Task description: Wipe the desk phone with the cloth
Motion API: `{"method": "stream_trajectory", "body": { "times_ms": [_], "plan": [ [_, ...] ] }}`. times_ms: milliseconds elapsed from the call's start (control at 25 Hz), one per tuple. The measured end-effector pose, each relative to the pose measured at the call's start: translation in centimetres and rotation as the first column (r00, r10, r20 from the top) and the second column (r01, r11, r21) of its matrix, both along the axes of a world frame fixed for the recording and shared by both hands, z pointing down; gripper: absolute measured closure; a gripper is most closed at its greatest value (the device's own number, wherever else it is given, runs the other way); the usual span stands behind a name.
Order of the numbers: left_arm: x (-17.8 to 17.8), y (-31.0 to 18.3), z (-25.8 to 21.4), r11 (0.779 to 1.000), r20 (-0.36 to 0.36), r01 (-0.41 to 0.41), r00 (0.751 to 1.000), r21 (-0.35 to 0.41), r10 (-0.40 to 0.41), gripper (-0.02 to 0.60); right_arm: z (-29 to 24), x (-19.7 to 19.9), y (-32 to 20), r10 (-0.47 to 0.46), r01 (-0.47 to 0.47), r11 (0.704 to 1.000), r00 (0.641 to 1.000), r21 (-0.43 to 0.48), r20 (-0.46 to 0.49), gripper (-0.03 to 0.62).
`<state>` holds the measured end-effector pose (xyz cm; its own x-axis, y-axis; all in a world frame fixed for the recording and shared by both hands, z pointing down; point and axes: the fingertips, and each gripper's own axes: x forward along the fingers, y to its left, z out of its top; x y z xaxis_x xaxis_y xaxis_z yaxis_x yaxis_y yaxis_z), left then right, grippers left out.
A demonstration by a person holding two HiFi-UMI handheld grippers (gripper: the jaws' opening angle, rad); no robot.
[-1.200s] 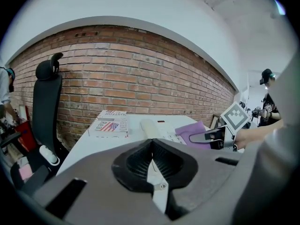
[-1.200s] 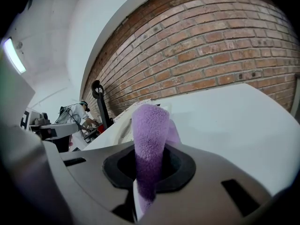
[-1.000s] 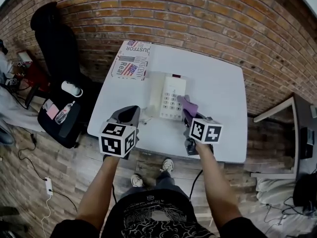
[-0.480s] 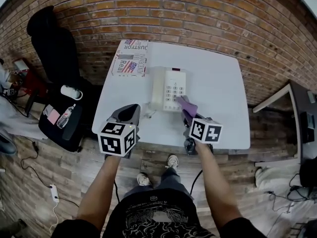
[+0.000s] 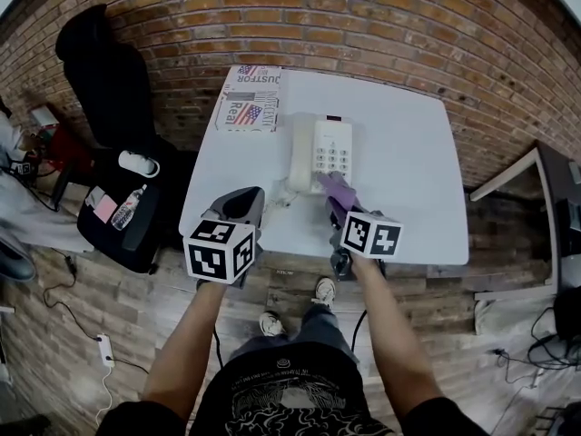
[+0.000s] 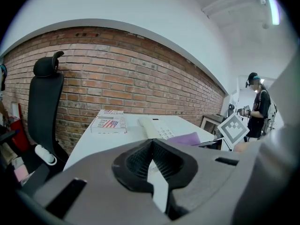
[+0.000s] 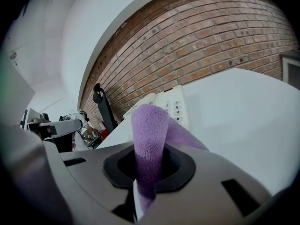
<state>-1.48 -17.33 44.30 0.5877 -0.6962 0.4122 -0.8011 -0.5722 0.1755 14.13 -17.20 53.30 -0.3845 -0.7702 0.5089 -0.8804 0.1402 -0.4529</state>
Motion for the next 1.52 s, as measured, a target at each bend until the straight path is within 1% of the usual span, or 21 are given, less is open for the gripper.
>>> {"method": "stream_trajectory", "body": {
  "times_ms": [200,360,600,1000,1240,1440,1520],
  "plan": [
    [-0.7,0.1,-0.1,1.000,0.002,0.006,1.000,0.007,-0.006,0.575,-0.1,-2.0,-0.2,-0.005,0.004,1.000,0.999,0.010,0.051,0.551],
    [-1.4,0.5,0.4,1.000,0.004,0.013,1.000,-0.002,-0.013,0.575,0.0,-3.7,0.1,-0.023,0.021,1.000,0.996,0.023,0.091,0.551],
    [-2.5,0.8,0.8,1.000,-0.001,0.029,1.000,-0.011,-0.029,0.575,-0.2,-5.6,0.1,-0.059,0.057,0.998,0.994,0.033,0.089,0.551],
    [-3.3,1.6,1.1,0.999,-0.013,0.039,0.999,-0.023,-0.039,0.575,-0.7,-9.3,0.0,-0.153,0.150,0.988,0.985,0.046,0.075,0.551],
    [-3.4,1.6,1.1,0.999,-0.016,0.034,0.999,-0.022,-0.035,0.575,-1.5,-9.2,0.3,-0.175,0.173,0.984,0.983,0.051,0.046,0.551],
    [-2.7,1.0,1.0,0.999,-0.032,0.025,0.999,-0.030,-0.026,0.575,-4.1,-7.8,0.0,-0.165,0.161,0.984,0.985,0.075,0.049,0.551],
    [-2.4,0.9,0.8,0.999,-0.035,0.020,0.999,-0.029,-0.021,0.575,-5.4,-7.4,-0.4,-0.171,0.167,0.982,0.985,0.092,0.033,0.551]
  ]
}}
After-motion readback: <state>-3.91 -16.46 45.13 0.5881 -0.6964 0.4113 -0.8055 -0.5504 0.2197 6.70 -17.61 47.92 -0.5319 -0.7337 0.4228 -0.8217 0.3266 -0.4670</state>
